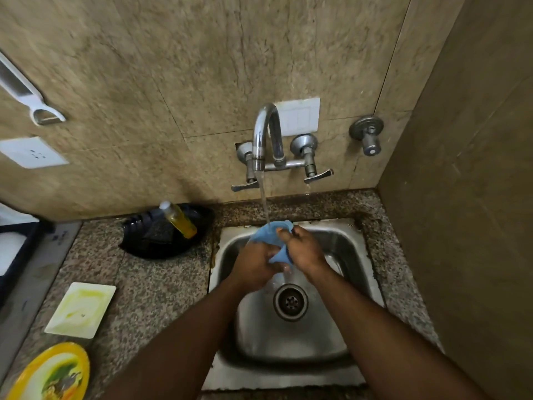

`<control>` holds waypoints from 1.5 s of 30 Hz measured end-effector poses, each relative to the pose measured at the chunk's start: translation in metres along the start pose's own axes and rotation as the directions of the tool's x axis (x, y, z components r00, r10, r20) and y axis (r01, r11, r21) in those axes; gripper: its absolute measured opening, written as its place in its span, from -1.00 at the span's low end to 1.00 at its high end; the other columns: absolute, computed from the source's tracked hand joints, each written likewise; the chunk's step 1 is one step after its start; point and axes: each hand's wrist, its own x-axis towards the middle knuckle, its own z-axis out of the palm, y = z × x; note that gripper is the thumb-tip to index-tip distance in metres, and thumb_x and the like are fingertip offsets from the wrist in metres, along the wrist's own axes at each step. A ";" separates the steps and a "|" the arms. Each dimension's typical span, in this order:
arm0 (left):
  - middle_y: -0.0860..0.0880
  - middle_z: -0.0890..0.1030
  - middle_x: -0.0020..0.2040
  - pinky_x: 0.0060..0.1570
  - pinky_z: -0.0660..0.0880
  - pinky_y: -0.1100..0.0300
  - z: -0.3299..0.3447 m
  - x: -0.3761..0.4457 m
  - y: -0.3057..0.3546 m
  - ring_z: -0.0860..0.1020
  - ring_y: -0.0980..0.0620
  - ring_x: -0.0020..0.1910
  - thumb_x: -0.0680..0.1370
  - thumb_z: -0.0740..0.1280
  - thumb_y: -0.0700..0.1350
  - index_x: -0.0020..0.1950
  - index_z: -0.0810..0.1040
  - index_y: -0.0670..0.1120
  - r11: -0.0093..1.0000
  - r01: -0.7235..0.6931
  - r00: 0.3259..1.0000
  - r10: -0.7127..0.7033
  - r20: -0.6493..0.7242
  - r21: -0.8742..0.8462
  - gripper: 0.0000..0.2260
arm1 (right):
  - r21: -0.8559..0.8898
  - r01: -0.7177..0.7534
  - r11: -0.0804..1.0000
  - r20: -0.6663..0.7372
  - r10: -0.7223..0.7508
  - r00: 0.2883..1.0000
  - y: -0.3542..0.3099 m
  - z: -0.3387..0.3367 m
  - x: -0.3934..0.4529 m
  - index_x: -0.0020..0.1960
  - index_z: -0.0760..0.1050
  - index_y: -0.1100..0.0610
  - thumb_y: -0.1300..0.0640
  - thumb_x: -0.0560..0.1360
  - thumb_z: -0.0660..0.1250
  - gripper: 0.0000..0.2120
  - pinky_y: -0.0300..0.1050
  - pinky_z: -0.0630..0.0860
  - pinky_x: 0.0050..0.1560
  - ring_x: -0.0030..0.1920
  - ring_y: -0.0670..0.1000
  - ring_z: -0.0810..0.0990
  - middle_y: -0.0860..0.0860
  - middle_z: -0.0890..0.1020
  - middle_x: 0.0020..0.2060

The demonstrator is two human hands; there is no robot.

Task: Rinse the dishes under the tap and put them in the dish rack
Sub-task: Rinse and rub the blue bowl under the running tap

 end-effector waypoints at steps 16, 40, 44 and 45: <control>-0.20 0.73 0.08 0.13 0.60 -0.03 0.004 0.009 0.031 0.69 -0.15 0.06 0.71 0.18 0.03 0.16 0.68 -0.15 0.160 0.248 0.771 -0.630 0.094 -0.956 -0.65 | -0.818 0.428 0.385 0.170 -0.548 0.819 -0.021 0.026 -0.033 0.35 0.50 0.16 0.00 0.59 0.19 -0.59 0.07 0.48 0.28 0.30 0.20 0.49 0.14 0.56 0.27; -0.19 0.72 -0.01 0.19 0.55 -0.08 -0.020 0.002 0.044 0.66 -0.16 0.07 0.63 0.27 0.14 0.03 0.71 -0.12 0.079 0.162 0.867 -0.487 0.104 -0.984 -0.63 | -0.643 0.366 0.673 0.049 -0.441 0.896 -0.057 0.022 -0.025 0.04 0.62 0.15 -0.04 0.68 0.05 -0.58 -0.09 0.47 -0.08 -0.06 0.14 0.63 0.16 0.68 -0.03; -0.24 0.72 0.08 0.31 0.48 -0.08 -0.040 0.007 0.037 0.65 -0.21 0.15 0.68 0.14 0.23 0.17 0.66 -0.18 -0.070 0.330 0.782 -0.538 0.314 -0.941 -0.48 | -0.840 0.470 0.273 0.215 -0.627 0.749 -0.044 0.022 -0.055 0.26 0.54 0.15 -0.06 0.60 0.11 -0.59 0.03 0.52 0.15 0.10 0.12 0.54 0.15 0.60 0.13; -0.25 0.70 0.17 0.41 0.42 -0.09 -0.045 0.009 0.034 0.60 -0.23 0.25 0.68 0.15 0.21 0.27 0.62 -0.20 -0.095 0.361 0.757 -0.552 0.351 -0.928 -0.48 | -0.855 0.492 0.162 0.286 -0.643 0.710 -0.040 0.020 -0.061 0.23 0.58 0.17 -0.06 0.54 0.23 -0.59 0.04 0.51 0.17 0.09 0.13 0.54 0.15 0.63 0.11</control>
